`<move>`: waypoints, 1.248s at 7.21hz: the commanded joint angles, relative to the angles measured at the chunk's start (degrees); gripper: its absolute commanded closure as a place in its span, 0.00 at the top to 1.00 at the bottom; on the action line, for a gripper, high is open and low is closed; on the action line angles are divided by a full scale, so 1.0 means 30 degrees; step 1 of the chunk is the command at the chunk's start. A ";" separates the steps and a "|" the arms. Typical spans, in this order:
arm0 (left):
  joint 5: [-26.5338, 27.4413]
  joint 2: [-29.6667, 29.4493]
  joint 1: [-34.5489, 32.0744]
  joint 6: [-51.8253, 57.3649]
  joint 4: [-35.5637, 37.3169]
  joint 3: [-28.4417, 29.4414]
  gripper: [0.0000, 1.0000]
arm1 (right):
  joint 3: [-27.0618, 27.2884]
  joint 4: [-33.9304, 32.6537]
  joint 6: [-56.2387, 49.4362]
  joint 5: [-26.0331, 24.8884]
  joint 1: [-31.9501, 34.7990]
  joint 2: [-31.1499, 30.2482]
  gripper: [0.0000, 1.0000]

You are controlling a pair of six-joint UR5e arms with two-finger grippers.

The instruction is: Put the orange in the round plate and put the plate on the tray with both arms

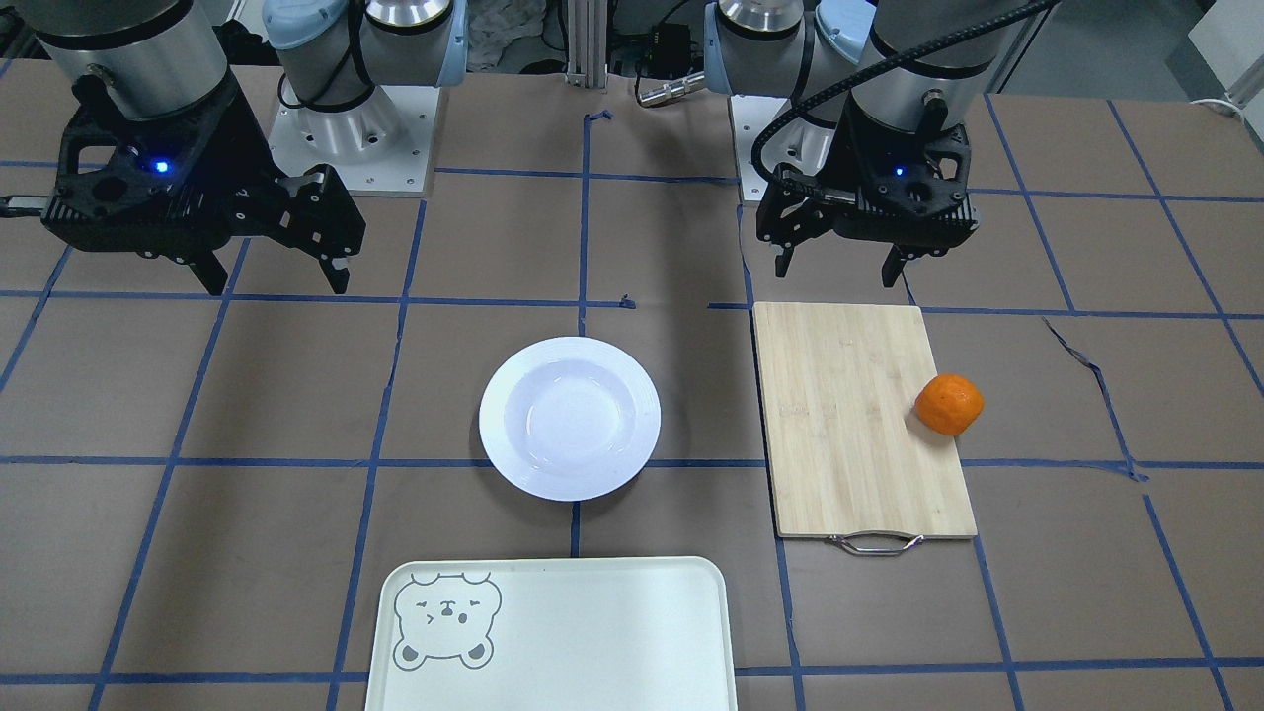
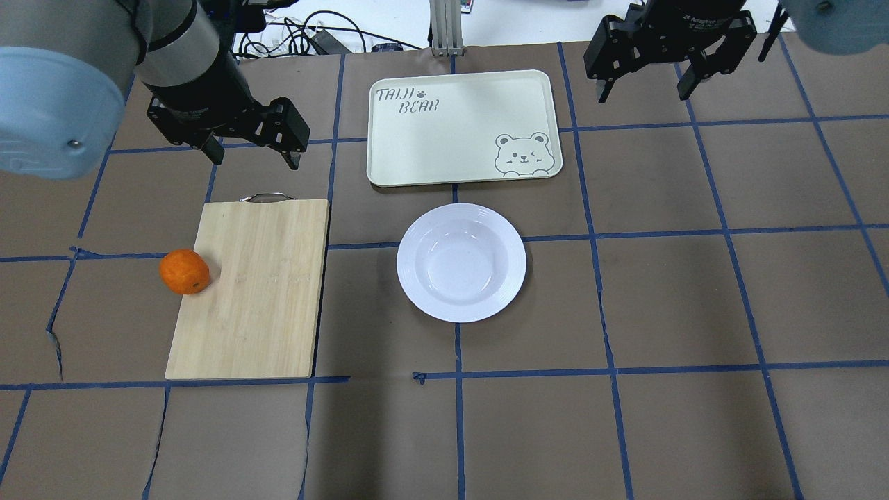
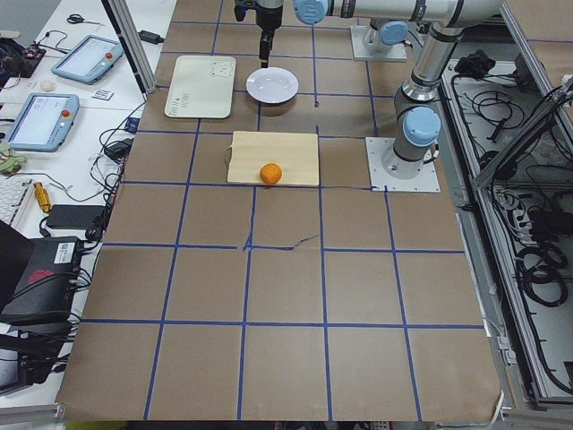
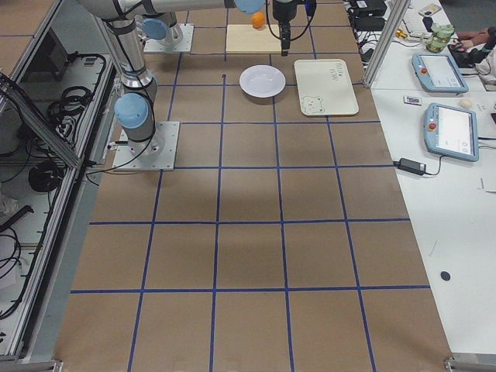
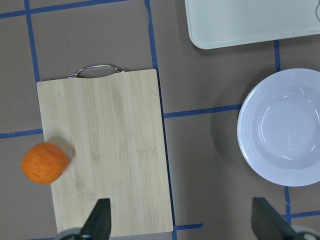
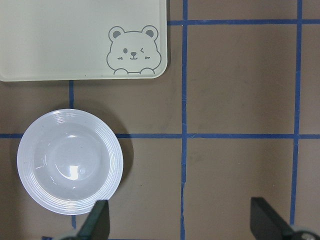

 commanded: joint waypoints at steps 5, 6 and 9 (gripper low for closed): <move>0.0000 0.0009 -0.0019 0.0009 0.0012 0.0008 1.00 | 0.0000 0.0001 0.0003 0.0002 -0.0009 -0.0030 1.00; -0.0058 -0.0020 0.0009 0.0009 0.0012 0.0008 1.00 | 0.0000 0.0001 0.0003 0.0002 -0.0009 -0.0030 1.00; -0.0029 -0.0165 0.0475 0.0038 0.0012 0.0125 1.00 | 0.0000 0.0001 0.0032 -0.0027 -0.0038 -0.0030 1.00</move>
